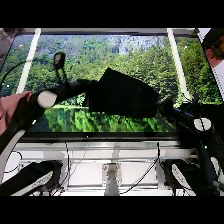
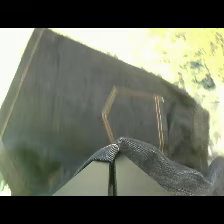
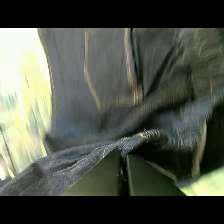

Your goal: Fold the clothes and pants, and hang the long-sleeved shirts on hangers.

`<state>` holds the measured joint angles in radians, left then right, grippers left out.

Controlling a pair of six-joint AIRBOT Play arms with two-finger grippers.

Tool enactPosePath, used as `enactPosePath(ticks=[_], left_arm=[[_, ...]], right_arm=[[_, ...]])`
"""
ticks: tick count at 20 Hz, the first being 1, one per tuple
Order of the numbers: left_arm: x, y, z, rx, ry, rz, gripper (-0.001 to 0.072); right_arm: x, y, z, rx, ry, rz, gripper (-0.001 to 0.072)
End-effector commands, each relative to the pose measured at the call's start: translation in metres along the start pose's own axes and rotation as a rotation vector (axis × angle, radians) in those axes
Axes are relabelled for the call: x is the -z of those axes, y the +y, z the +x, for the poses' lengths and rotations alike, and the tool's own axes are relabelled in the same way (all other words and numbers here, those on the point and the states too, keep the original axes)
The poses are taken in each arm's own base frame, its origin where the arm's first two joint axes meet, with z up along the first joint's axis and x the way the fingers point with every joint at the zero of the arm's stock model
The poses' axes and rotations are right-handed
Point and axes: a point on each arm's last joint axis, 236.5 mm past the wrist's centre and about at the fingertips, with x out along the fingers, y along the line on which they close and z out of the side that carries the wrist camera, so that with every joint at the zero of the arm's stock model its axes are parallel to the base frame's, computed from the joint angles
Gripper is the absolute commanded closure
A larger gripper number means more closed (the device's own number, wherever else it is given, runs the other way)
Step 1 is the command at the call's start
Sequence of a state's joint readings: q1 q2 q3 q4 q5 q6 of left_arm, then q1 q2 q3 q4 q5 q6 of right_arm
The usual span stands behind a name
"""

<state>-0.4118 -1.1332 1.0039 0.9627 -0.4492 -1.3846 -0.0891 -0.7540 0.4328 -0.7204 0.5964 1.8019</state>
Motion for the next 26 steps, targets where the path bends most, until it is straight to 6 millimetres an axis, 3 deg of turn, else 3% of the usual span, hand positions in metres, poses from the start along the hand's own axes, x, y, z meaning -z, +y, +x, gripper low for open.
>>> enactPosePath(ticks=[1, 7, 10, 11, 12, 13, 14, 15, 18, 20, 23, 25, 26], left_arm=[[-0.029, 0.007, 0.063, -0.01, -0.008, 0.014, 0.0701], [-0.061, 0.029, 0.132, -0.054, -0.179, -0.042, 0.0702], [-0.08, 0.043, 0.153, -0.106, -0.339, -0.034, 0.0698], [-0.087, 0.046, 0.155, -0.125, -0.396, -0.012, 0.062], [-0.088, 0.047, 0.157, -0.136, -0.422, 0.026, 0.0414], [-0.086, 0.048, 0.159, -0.138, -0.417, 0.034, 0.0174], [-0.084, 0.047, 0.16, -0.134, -0.406, 0.025, 0.0097], [-0.085, 0.045, 0.158, -0.129, -0.403, 0.025, 0.0098], [-0.106, 0.025, 0.134, -0.093, -0.419, 0.027, 0.0099], [-0.114, 0.002, 0.106, -0.037, -0.346, 0.036, 0.0102], [-0.093, -0.03, 0.051, 0.05, -0.109, 0.14, 0.0151], [-0.079, -0.045, 0.013, 0.097, 0.001, 0.222, 0.0151], [-0.077, -0.051, -0.005, 0.113, 0.026, 0.243, 0.0151]], right_arm=[[-0.042, -0.008, 0.026, 0.013, -0.125, 0.13, 0.0695], [-0.093, 0.006, 0.074, 0.055, -0.16, 0.083, 0.0695], [-0.116, 0.015, 0.099, 0.064, -0.166, 0.05, 0.0693], [-0.121, 0.018, 0.105, 0.063, -0.168, 0.047, 0.0678], [-0.125, 0.021, 0.108, 0.062, -0.171, 0.038, 0.0605], [-0.131, 0.026, 0.107, 0.051, -0.188, 0.036, 0.0416], [-0.135, 0.032, 0.106, 0.041, -0.195, 0.028, 0.0218], [-0.139, 0.037, 0.104, 0.037, -0.201, 0.011, 0.0137], [-0.143, 0.038, 0.094, 0.074, -0.13, -0.076, 0.0122], [-0.13, 0.02, 0.078, 0.144, 0.05, -0.204, 0.0122], [-0.09, -0.009, 0.039, 0.152, 0.452, -0.318, 0.0121], [-0.067, -0.019, 0.02, 0.129, 0.68, -0.32, 0.0022], [-0.059, -0.02, 0.018, 0.115, 0.748, -0.332, 0.0021]])
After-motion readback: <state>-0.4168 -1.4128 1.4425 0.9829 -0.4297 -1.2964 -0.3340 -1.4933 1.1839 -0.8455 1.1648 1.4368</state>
